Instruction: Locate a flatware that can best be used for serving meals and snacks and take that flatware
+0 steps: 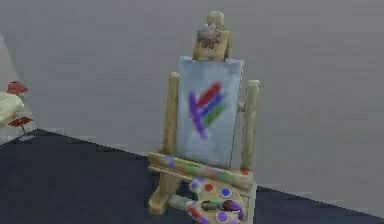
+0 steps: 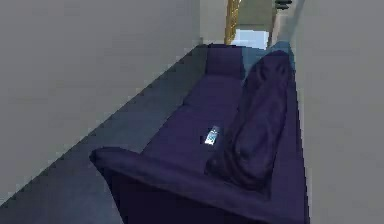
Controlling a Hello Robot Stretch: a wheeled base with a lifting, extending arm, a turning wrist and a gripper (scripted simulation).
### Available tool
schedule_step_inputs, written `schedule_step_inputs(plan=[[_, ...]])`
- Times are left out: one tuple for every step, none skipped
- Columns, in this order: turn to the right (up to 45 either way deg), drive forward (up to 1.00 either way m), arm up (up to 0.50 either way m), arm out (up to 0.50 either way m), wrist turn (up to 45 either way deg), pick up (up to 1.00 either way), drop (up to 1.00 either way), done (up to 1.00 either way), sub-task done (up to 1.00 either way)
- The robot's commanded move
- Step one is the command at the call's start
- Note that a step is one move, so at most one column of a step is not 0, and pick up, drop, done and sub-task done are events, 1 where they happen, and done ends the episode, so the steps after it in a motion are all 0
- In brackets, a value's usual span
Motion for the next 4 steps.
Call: schedule_step_inputs(plan=[[-42.0, 0.0, 0.0, 0.0, 0.0, 0.0, 0.0, 0.0, 0.0], [0.0, 1.0, 0.0, 0.0, 0.0, 0.0, 0.0, 0.0, 0.0], [0.0, 0.2, 0.0, 0.0, 0.0, 0.0, 0.0, 0.0, 0.0], [-45.0, 0.0, 0.0, 0.0, 0.0, 0.0, 0.0, 0.0, 0.0]])
